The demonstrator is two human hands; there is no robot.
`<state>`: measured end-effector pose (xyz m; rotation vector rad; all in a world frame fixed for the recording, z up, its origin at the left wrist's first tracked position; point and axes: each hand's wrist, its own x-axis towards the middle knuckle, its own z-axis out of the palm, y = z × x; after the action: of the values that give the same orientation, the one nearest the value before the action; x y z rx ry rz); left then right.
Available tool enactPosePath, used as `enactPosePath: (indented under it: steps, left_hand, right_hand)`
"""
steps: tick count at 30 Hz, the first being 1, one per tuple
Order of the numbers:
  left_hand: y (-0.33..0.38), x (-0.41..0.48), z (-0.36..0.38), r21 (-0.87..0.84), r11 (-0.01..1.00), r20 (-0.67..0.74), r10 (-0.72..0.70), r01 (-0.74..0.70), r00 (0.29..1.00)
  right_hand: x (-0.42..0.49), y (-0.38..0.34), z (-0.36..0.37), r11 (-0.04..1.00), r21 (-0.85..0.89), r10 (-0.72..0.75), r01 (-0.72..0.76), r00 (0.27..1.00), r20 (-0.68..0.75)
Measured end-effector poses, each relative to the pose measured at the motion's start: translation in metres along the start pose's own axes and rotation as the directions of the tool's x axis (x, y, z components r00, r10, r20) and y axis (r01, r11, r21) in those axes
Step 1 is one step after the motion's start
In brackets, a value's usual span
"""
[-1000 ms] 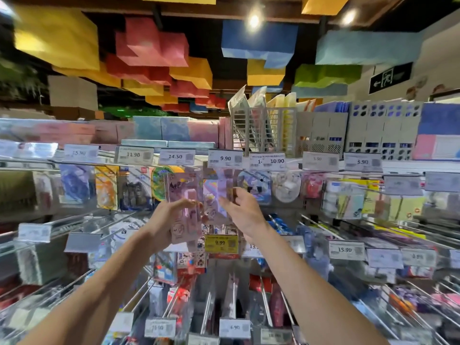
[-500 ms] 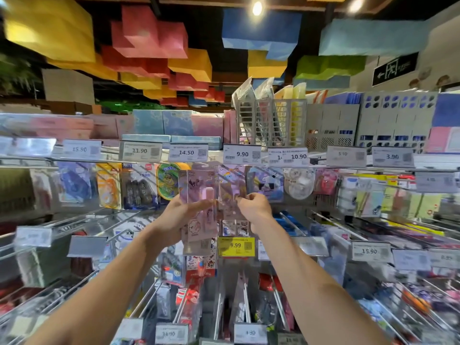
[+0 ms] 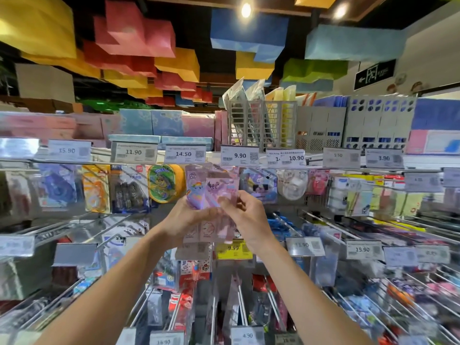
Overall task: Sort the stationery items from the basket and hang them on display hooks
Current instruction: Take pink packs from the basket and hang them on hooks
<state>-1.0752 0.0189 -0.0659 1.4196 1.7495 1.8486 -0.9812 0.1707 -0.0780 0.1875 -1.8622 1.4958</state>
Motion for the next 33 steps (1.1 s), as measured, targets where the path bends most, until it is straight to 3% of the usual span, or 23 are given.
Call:
enactPosePath:
  steps: [5, 10, 18, 23, 25, 29, 33]
  left_hand:
    - [0.005, -0.001, -0.002, -0.018, 0.996, -0.100, -0.092, 0.091, 0.991]
    - [0.000, 0.006, -0.001, -0.184, 0.968, -0.240, -0.212, 0.170, 0.947]
    - [-0.013, 0.017, -0.005, -0.258, 0.950, -0.365, -0.262, 0.173, 0.893]
    - [-0.015, 0.015, -0.005, -0.172, 0.973, -0.402, -0.212, 0.153, 0.891]
    - [-0.014, 0.011, -0.005, -0.096, 0.989, -0.378, -0.144, 0.116, 0.914]
    - [-0.005, 0.006, -0.007, -0.137, 0.990, -0.246, -0.054, 0.020, 0.968]
    - [0.005, 0.011, 0.006, -0.094, 0.995, -0.177, 0.024, -0.041, 0.984]
  right_hand:
    - [0.010, -0.011, -0.008, 0.999, -0.007, -0.040, 0.040, 0.997, -0.062]
    - [0.014, -0.007, -0.010, 0.995, -0.063, -0.080, 0.073, 0.989, -0.127]
    - [0.048, 0.010, -0.012, 0.970, -0.104, 0.200, -0.220, 0.965, -0.171]
    - [0.069, 0.016, -0.011, 0.939, -0.199, 0.234, -0.282, 0.943, -0.237]
    - [0.073, 0.018, -0.010, 0.910, -0.261, 0.262, -0.322, 0.934, -0.243]
    - [0.069, 0.024, -0.013, 0.821, -0.422, 0.264, -0.384, 0.912, -0.316]
    - [0.050, 0.019, -0.016, 0.932, -0.271, 0.111, -0.242, 0.900, -0.421]
